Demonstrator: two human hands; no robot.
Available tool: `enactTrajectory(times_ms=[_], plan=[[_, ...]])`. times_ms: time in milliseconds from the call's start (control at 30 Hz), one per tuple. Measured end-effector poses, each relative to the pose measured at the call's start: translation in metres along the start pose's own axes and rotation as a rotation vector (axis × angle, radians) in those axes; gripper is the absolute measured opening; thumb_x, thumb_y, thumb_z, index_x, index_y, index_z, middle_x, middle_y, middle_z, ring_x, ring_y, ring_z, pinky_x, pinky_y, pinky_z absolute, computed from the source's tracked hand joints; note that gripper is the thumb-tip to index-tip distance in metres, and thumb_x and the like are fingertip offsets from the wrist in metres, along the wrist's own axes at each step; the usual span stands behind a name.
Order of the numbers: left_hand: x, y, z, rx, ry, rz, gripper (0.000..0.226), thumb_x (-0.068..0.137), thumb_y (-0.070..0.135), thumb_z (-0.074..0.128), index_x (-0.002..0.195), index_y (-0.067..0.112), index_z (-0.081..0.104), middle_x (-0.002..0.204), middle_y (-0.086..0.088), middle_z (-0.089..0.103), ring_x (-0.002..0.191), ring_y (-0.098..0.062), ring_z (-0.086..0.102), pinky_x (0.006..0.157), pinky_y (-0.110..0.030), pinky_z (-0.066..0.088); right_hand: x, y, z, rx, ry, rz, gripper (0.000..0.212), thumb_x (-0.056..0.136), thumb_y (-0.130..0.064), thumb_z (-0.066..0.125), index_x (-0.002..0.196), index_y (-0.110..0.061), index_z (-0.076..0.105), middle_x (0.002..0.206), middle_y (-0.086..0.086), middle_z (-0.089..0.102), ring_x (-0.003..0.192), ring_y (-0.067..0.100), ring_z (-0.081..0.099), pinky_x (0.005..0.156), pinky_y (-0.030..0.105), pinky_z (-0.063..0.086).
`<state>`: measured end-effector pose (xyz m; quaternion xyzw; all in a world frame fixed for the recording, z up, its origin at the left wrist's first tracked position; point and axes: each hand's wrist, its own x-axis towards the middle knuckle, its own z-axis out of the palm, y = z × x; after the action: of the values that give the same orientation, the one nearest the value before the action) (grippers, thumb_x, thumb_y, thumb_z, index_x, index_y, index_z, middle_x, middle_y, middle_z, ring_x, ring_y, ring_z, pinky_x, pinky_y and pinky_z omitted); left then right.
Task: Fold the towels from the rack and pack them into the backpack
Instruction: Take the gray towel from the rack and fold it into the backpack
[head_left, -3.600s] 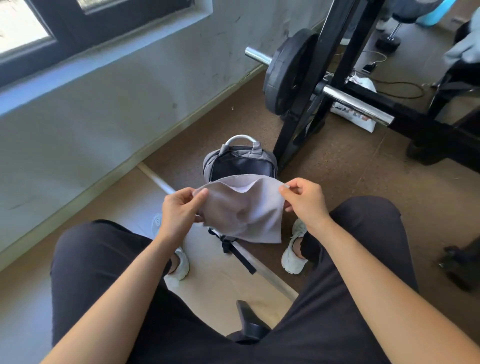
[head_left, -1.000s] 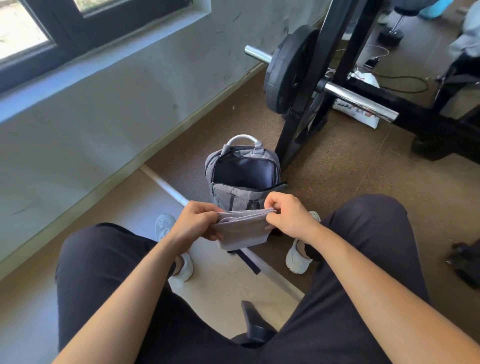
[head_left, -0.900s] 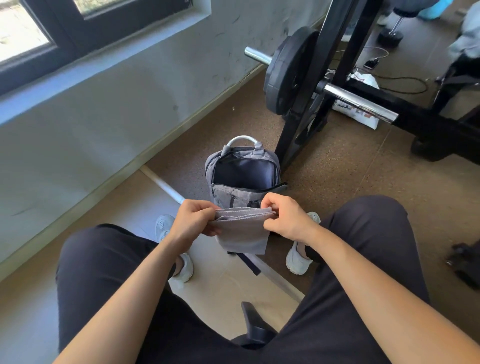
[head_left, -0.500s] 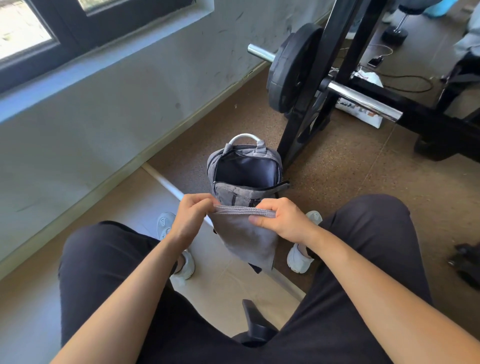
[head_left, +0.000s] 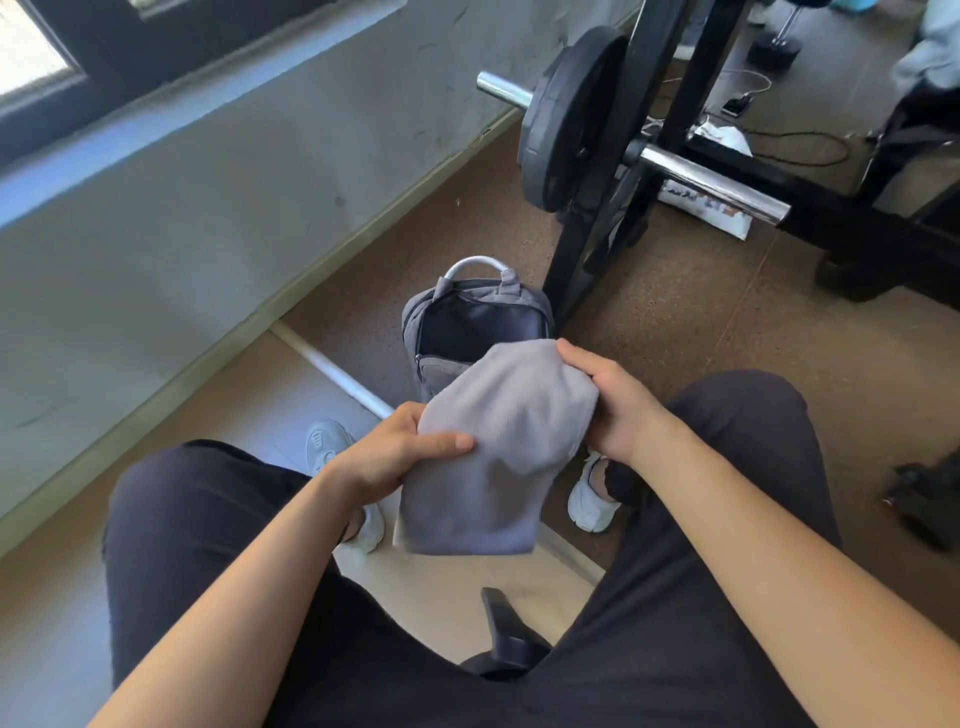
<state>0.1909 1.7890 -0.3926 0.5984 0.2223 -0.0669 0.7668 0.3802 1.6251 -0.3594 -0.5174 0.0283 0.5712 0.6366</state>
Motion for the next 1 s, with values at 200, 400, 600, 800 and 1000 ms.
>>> enactTrajectory(times_ms=[200, 400, 600, 800, 1000], plan=[[-0.001, 0.003, 0.0, -0.321, 0.033, 0.001, 0.051, 0.055, 0.036, 0.091, 0.102, 0.017, 0.082, 0.101, -0.011, 0.078, 0.089, -0.024, 0.075, 0.08, -0.034, 0.061, 0.005, 0.003, -0.008, 0.168, -0.096, 0.041, 0.063, 0.099, -0.059, 0.046, 0.14, -0.014, 0.059, 0.142, 0.012, 0.06, 0.134, 0.031, 0.054, 0.118, 0.046, 0.034], [-0.003, 0.007, 0.002, -0.5, 0.115, -0.047, 0.051, 0.059, 0.025, 0.086, 0.104, 0.006, 0.073, 0.094, -0.013, 0.075, 0.084, -0.026, 0.074, 0.072, -0.035, 0.062, 0.015, 0.021, 0.0, 0.072, -0.215, 0.042, 0.073, 0.096, -0.068, 0.041, 0.142, -0.014, 0.057, 0.147, 0.013, 0.055, 0.14, 0.033, 0.047, 0.12, 0.051, 0.029], [0.006, 0.002, 0.004, -0.372, 0.22, 0.034, 0.027, 0.083, 0.027, 0.068, 0.102, 0.01, 0.077, 0.1, -0.013, 0.076, 0.093, -0.024, 0.073, 0.085, -0.037, 0.058, 0.017, 0.031, 0.001, -0.268, -0.023, -0.198, 0.028, 0.088, -0.024, 0.07, 0.11, -0.006, 0.074, 0.116, 0.016, 0.074, 0.106, 0.026, 0.071, 0.091, 0.034, 0.055], [0.01, -0.005, 0.004, -0.09, 0.455, 0.152, 0.024, 0.085, 0.027, 0.082, 0.089, 0.004, 0.079, 0.091, -0.015, 0.077, 0.084, -0.024, 0.068, 0.084, -0.044, 0.051, 0.014, 0.033, 0.005, -0.53, 0.247, -0.427, 0.007, 0.086, -0.024, 0.079, 0.088, -0.02, 0.073, 0.091, -0.003, 0.073, 0.077, -0.004, 0.068, 0.062, 0.008, 0.049], [0.013, -0.004, -0.007, 0.239, 0.723, 0.327, 0.025, 0.066, 0.063, 0.086, 0.077, 0.042, 0.081, 0.13, 0.021, 0.059, 0.129, -0.009, 0.048, 0.099, -0.03, 0.043, 0.026, 0.029, -0.008, -0.862, 0.344, -0.661, 0.028, 0.075, -0.065, 0.071, 0.071, -0.037, 0.071, 0.136, -0.031, 0.051, 0.137, 0.011, 0.041, 0.108, 0.038, 0.037]])
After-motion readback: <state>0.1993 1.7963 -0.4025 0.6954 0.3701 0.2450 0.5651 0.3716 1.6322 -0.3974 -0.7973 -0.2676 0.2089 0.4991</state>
